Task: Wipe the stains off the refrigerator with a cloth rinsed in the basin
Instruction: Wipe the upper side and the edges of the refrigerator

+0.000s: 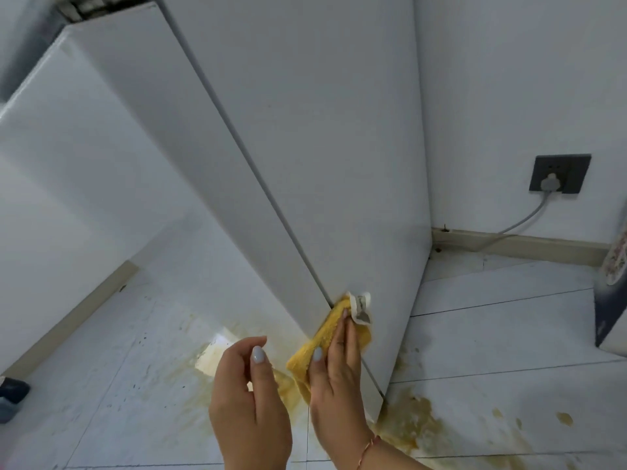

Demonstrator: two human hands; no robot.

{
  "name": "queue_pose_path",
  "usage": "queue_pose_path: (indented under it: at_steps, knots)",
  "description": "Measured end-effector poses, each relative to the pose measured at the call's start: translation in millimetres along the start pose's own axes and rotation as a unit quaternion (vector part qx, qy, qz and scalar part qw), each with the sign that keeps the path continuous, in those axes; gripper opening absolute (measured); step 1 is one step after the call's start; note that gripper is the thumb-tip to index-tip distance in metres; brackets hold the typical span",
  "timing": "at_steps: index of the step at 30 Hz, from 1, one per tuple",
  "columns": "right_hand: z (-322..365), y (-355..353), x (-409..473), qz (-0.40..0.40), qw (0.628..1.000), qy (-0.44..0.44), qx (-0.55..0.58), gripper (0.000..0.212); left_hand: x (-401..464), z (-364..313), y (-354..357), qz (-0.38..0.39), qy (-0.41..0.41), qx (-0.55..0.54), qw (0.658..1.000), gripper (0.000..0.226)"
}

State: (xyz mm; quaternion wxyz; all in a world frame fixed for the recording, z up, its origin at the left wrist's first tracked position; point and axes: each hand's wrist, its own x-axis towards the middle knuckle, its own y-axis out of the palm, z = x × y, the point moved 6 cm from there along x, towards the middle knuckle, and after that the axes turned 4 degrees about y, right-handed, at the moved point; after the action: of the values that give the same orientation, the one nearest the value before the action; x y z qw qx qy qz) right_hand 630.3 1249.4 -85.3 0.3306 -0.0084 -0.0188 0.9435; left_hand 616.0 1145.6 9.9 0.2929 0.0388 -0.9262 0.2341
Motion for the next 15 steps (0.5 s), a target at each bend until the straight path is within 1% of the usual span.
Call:
queue_pose_path:
  at_steps: [3, 6, 8, 11, 15]
  knots:
    - [42.6, -2.0, 8.8, -0.025, 0.992, -0.118, -0.047, 0.057, 12.6, -4.3, -8.8, -0.017, 0.022, -0.011, 1.0, 0.027]
    - [104.7, -6.7, 17.9, -0.065, 0.965, -0.245, -0.072, 0.058, 29.0, -17.7, -23.5, -0.03, 0.057, -0.01, 0.998, 0.028]
    - [132.3, -8.6, 22.3, -0.091, 0.949, -0.293, -0.068, 0.058, 37.0, -25.7, -31.0, -0.035, 0.074, -0.015, 0.997, 0.03]
    - [130.2, -4.5, 23.5, -0.102, 0.945, -0.305, -0.062, 0.058, 41.6, -29.1, -33.7, -0.018, 0.088, -0.03, 0.996, 0.035]
    - [69.2, 0.4, 18.9, -0.098, 0.961, -0.253, -0.053, 0.058, 29.0, -19.9, -20.7, 0.048, 0.093, -0.013, 0.994, 0.042]
